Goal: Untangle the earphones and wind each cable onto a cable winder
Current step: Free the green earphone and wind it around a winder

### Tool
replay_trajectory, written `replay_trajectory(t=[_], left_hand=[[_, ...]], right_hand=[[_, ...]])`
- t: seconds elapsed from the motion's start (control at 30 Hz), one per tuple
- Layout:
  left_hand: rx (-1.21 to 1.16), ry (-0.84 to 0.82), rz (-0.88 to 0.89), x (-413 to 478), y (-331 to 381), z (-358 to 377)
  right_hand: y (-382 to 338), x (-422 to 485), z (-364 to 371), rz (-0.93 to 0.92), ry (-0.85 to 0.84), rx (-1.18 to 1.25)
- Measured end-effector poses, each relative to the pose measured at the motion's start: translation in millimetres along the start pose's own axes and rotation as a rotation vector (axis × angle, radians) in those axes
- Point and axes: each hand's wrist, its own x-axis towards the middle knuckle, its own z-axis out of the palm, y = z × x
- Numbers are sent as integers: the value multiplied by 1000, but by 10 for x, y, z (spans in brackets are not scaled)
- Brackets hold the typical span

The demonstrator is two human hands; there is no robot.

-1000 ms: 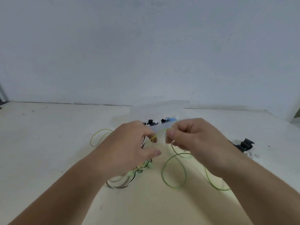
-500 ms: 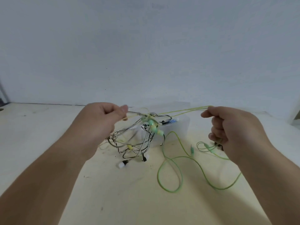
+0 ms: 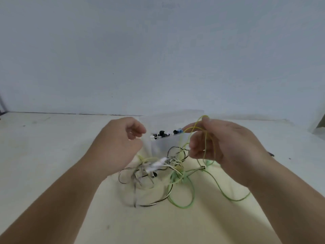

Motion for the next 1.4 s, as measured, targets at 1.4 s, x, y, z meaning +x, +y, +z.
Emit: replay_trajectory(t=[1.4], left_hand=[[-841,93,-188,26,174,-99]], right_hand=[[49,0,-15,71,6,-616]])
